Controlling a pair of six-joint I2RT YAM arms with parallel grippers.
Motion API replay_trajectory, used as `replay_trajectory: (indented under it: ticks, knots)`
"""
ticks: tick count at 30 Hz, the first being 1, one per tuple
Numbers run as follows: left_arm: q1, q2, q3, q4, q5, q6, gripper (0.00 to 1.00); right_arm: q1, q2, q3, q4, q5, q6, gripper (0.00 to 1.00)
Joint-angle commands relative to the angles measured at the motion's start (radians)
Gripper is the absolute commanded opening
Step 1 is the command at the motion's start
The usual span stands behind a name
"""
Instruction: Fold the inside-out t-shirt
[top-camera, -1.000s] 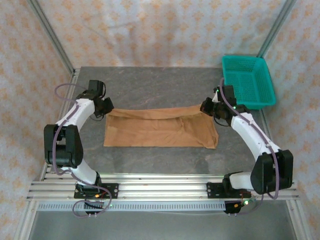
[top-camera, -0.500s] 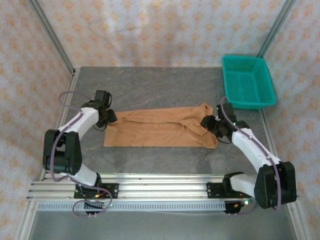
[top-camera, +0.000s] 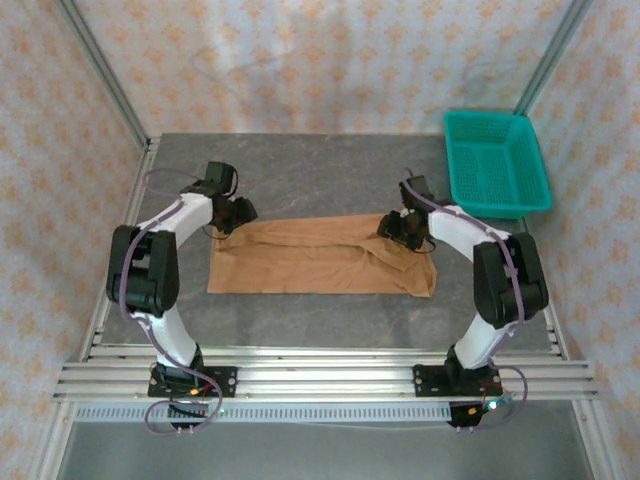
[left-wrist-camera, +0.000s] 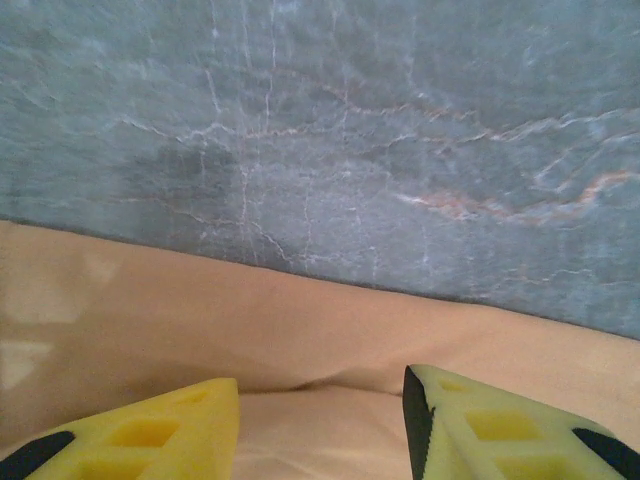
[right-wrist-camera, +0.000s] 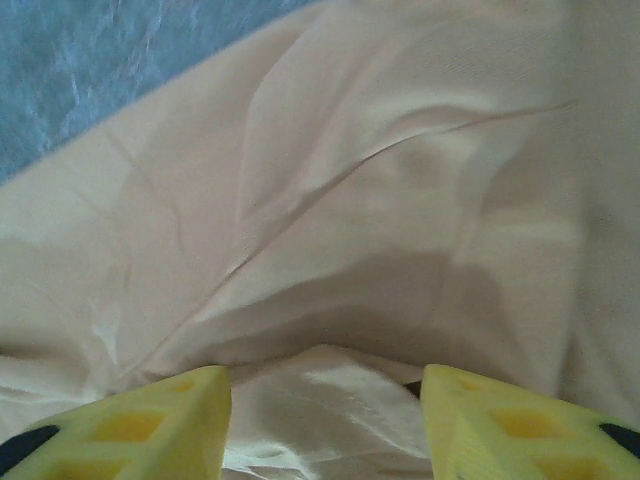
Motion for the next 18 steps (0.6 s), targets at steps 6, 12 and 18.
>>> replay_trajectory:
  ticks: [6,12,18]
  knots:
    - [-0.002,-0.038,0.034,-0.157,-0.177,0.05,0.5,0.022,0.052,0.035,-0.048,0.064,-0.041,0.34]
    - [-0.001,-0.061,0.03,-0.208,-0.234,0.064,0.5,0.029,-0.001,0.023,-0.077,0.047,-0.047,0.0]
    - [0.006,-0.111,0.027,-0.251,-0.312,0.081,0.55,0.049,-0.112,-0.022,-0.123,0.045,-0.045,0.0]
